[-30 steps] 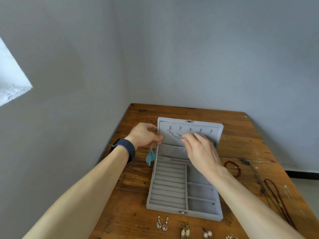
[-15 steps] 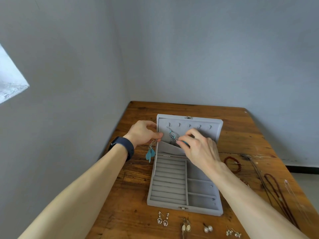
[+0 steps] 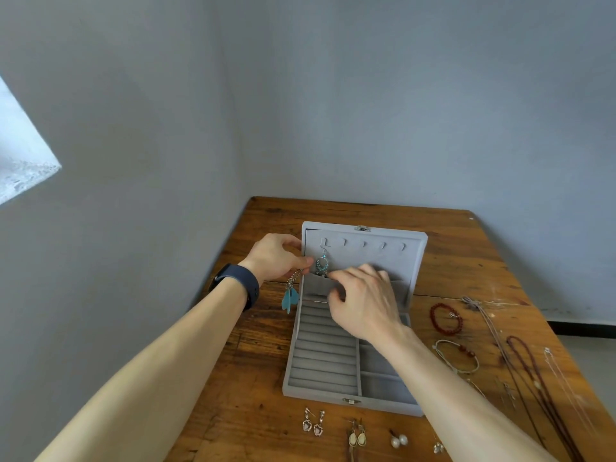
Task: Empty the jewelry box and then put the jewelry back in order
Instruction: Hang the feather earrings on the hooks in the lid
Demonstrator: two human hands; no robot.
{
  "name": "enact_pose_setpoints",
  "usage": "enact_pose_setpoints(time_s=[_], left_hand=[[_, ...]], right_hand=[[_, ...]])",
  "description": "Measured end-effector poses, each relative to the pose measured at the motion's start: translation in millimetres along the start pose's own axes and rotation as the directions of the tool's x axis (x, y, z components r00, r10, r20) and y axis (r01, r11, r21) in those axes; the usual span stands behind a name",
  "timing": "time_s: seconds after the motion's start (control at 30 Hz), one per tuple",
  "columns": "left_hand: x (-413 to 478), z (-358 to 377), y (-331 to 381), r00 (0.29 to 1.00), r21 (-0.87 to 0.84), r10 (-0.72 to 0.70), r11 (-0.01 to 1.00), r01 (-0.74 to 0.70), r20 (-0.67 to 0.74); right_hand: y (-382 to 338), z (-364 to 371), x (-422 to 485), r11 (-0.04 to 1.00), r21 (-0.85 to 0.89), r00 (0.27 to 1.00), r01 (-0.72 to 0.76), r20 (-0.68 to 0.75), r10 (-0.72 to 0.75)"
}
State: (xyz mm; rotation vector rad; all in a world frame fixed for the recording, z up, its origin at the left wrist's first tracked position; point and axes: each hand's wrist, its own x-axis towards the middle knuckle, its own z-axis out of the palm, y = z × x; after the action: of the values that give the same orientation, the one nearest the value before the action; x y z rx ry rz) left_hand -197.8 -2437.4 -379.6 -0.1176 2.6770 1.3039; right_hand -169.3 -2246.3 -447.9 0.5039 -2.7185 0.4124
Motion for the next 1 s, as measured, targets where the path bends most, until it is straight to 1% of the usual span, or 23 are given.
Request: enact_pose_setpoints(time_s=[0.07,0.1,0.2,0.3,0.37,0.4,0.43,0.5,0.57,0.6,0.67,0.73,0.8,0.93,0.97,1.0], left_hand=[[-0.7,1.2,0.5,1.000,-0.012,-0.004,1.000,0.004,-0.006],[-1.9,2.2,0.7,1.000,-0.033,-0.007,0.999,0.006,-0.007],[-9.7,2.8,0.9,1.000,-0.143,-0.017,0.990,0.014,-0.023],[-26.1,-1.5,0.6,0.997,-0.220,-0.004,0.975,-0.014,-0.082],[-42.4,-5.4,0.4,0.997,-0.315,0.006,0.949,-0.031,-0.080],[-51.5,-7.3,0.4,0.998,-0.379,0.005,0.925,-0.025,-0.056],[-61.1,-8.9,0.3,1.000,-0.443,0.001,0.896,-0.010,-0.022],[-80.7,-9.9,0.8,0.999,-0.557,0.008,0.830,0.017,0.043],[-100.6,-8.9,2.1,0.997,-0.618,0.032,0.786,0.021,0.074],[-111.1,-8.3,3.1,0.995,-0.635,0.049,0.772,0.015,0.084],[-131.9,-6.5,5.2,0.991,-0.670,0.087,0.742,0.001,0.097],[-151.2,-5.9,6.9,0.990,-0.670,0.108,0.742,-0.020,0.091],[-169.7,-4.9,8.5,0.990,-0.658,0.113,0.753,-0.031,0.082],[-201.4,1.0,9.7,0.983,-0.690,0.139,0.724,-0.018,0.120],[-207.9,4.7,9.9,0.983,-0.702,0.146,0.712,-0.027,0.111],[-213.7,9.1,9.8,0.987,-0.696,0.147,0.716,-0.056,0.072]], right_hand=[[-2.6,-0.5,0.9,0.999,0.026,0.997,-0.035,0.069,0.033],[-2.7,-0.6,0.3,0.998,0.048,0.996,-0.049,0.078,0.046],[-0.8,-1.8,-4.2,0.988,0.126,0.995,-0.085,0.068,0.077],[-2.2,-9.9,-11.4,0.977,0.185,0.994,-0.106,0.053,0.098],[-10.8,-20.2,-18.9,0.948,0.293,0.992,-0.127,0.032,0.123],[-17.4,-26.4,-23.3,0.911,0.386,0.989,-0.146,0.031,0.145],[-25.2,-33.0,-28.1,0.853,0.491,0.984,-0.175,0.049,0.174],[-42.6,-47.1,-38.7,0.684,0.688,0.968,-0.242,0.123,0.218],[-60.6,-61.7,-51.3,0.523,0.812,0.964,-0.258,0.178,0.200],[-69.0,-67.5,-58.4,0.485,0.837,0.966,-0.254,0.191,0.177],[-83.1,-76.8,-72.9,0.485,0.844,0.972,-0.230,0.177,0.152],[-92.3,-84.9,-85.3,0.474,0.856,0.974,-0.207,0.132,0.186],[-97.1,-95.1,-98.3,0.414,0.884,0.969,-0.216,0.142,0.204],[-100.7,-112.9,-126.1,0.212,0.919,0.941,-0.332,0.309,0.135],[-100.7,-115.6,-132.2,0.178,0.916,0.931,-0.360,0.342,0.126],[-99.9,-117.5,-138.0,0.155,0.911,0.922,-0.383,0.368,0.119]])
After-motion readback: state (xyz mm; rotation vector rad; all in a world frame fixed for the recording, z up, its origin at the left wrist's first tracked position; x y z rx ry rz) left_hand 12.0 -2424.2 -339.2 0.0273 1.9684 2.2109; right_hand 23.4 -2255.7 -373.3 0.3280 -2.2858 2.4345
